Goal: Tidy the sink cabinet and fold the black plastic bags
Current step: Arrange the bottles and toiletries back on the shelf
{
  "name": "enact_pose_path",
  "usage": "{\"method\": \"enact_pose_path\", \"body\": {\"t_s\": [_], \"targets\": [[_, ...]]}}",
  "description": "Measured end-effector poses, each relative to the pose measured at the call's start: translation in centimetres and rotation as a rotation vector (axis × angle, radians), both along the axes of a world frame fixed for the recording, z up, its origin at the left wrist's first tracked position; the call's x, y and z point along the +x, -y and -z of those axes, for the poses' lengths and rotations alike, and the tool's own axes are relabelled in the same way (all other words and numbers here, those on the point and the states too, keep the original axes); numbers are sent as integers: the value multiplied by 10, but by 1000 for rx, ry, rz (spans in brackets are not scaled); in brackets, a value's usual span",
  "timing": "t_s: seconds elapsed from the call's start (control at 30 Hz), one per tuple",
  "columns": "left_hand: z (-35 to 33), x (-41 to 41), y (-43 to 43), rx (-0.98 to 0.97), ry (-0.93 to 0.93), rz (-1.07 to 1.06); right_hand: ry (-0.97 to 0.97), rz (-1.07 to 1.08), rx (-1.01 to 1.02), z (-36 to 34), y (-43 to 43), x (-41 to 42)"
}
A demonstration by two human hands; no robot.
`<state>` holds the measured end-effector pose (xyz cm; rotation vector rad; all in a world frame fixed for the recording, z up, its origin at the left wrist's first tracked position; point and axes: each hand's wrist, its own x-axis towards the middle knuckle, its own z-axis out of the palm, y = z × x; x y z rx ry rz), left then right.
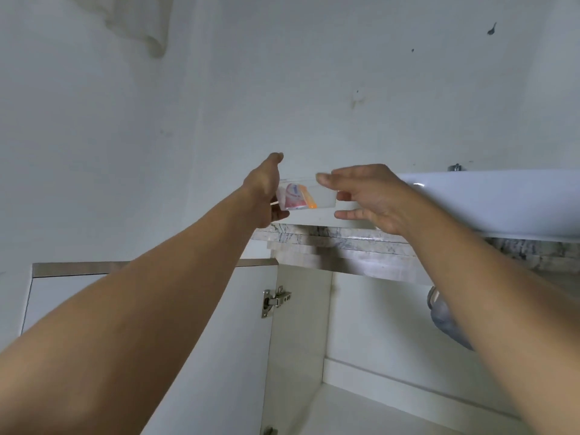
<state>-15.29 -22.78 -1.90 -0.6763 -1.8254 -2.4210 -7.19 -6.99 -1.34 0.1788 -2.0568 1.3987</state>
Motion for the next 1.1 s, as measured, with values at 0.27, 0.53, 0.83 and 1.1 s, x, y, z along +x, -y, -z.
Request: {"method": "enact_pose_path", "body": {"t_s": [0.27, 0.53, 0.83, 1.1], "targets": [[13, -37, -15, -153, -197, 16, -36, 175, 24, 6, -20, -32], [32, -77, -23, -188, -307, -93, -33, 306, 133, 8, -27, -63], [38, -101, -43, -272, -426, -407, -230, 477, 222, 23, -46, -90], [45, -113, -50, -361, -427, -407, -128, 455, 427, 24, -46, -90]]}}
